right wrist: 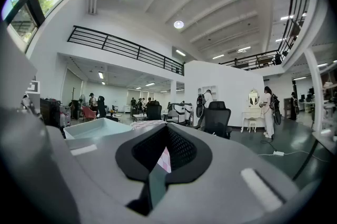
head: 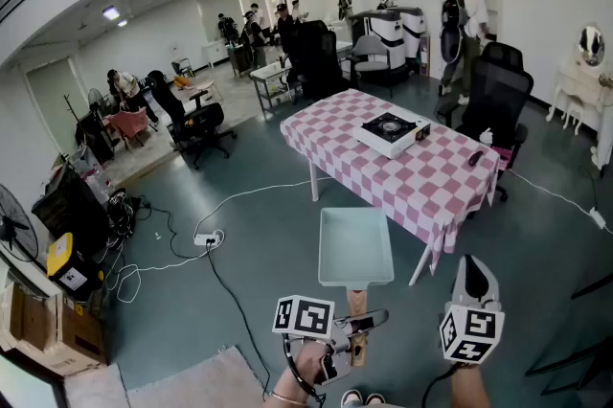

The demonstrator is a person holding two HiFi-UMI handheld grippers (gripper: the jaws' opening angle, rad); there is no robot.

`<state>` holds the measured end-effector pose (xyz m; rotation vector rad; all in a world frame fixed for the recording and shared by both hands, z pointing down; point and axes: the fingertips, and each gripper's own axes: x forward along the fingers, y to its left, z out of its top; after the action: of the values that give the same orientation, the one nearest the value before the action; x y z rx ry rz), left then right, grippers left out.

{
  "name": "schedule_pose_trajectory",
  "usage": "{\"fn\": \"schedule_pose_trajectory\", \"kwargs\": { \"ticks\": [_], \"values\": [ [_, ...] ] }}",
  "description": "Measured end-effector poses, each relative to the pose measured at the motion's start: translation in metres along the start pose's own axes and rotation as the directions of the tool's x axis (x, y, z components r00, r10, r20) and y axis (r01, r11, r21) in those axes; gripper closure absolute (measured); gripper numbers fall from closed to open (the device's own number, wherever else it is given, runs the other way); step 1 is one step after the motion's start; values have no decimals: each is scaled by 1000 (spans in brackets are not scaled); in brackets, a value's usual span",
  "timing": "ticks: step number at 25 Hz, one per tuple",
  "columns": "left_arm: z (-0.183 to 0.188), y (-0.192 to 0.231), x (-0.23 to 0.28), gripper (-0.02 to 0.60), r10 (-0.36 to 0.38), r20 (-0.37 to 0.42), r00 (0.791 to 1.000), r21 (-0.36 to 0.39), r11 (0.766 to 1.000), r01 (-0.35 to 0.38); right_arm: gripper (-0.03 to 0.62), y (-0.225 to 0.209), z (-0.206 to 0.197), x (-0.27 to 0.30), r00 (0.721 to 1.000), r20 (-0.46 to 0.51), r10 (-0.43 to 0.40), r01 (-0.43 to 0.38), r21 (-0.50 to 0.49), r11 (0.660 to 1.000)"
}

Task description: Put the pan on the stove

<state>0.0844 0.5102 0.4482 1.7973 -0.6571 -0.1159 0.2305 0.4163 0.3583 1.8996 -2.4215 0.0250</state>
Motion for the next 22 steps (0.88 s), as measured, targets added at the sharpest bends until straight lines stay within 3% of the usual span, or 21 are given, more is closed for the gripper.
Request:
{"fn": "schedule_pose_trajectory", "kwargs": {
  "ticks": [11, 22],
  "values": [
    [8, 5, -20, 488, -4, 20, 1000, -7, 1000, 4, 585, 9, -2, 3, 999, -11, -36, 37, 11, 999],
    [26, 20, -35, 487, -1, -11, 1000, 11, 1000, 2, 585, 18, -8, 8, 996, -17, -89, 90, 49, 995]
  ]
}}
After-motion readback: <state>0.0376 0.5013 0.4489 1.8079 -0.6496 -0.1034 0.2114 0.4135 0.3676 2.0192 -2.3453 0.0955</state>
